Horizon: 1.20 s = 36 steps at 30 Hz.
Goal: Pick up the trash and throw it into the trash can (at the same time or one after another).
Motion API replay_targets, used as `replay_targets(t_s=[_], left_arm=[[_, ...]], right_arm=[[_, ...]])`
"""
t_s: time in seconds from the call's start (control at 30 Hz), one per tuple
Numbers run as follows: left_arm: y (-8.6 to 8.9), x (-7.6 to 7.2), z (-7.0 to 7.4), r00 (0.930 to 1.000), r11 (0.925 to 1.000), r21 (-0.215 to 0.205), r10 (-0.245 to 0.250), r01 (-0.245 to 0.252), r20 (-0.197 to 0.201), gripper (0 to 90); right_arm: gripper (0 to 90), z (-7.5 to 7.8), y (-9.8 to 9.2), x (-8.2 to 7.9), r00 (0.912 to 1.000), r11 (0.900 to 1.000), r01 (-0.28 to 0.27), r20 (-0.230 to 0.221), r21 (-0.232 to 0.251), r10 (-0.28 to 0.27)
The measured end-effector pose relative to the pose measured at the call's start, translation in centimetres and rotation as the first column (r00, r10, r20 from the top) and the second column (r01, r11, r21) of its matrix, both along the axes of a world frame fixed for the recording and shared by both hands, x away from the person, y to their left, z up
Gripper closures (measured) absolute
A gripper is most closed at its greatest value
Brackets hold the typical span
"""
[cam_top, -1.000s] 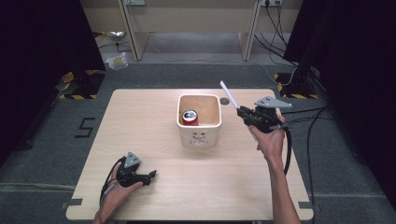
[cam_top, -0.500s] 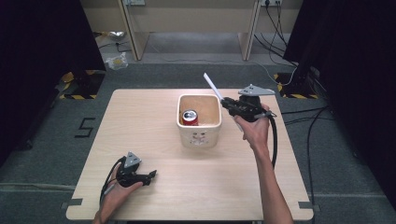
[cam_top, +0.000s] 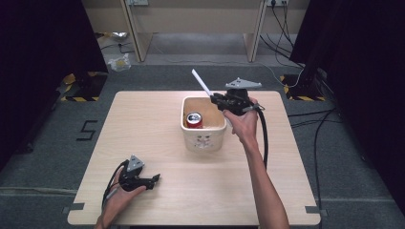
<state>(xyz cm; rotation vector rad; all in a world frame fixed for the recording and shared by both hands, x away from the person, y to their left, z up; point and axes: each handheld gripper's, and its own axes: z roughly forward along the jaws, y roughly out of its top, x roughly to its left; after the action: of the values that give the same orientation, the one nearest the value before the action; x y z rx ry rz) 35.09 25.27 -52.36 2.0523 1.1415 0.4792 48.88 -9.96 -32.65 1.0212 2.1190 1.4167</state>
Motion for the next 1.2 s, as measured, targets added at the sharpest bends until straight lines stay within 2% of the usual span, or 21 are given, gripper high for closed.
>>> replay_targets(t_s=[0.37,0.57,0.83,1.2], left_arm=[[0.0,0.0,0.0,1.0,1.0,-0.001,0.001,-0.001,0.001,14.3],[0.0,0.0,0.0,1.0,1.0,0.005,-0.004,0.004,-0.003,14.3],[0.1,0.0,0.0,1.0,1.0,0.006,-0.007,0.007,-0.003,14.3],[0.1,0.0,0.0,1.0,1.0,0.006,-0.007,0.007,-0.004,14.3]], right_arm=[[79.4,-0.8,2.7,1.9,0.9992,1.0,-0.014,-0.038,-0.003,0.014],[79.3,-1.4,3.2,2.7,0.9984,1.0,-0.014,-0.054,-0.01,0.013],[79.3,-2.6,3.5,3.8,0.9959,1.0,0.001,-0.09,-0.03,-0.003],[79.2,-3.2,3.5,4.5,0.993,0.999,0.004,-0.118,-0.044,-0.009]])
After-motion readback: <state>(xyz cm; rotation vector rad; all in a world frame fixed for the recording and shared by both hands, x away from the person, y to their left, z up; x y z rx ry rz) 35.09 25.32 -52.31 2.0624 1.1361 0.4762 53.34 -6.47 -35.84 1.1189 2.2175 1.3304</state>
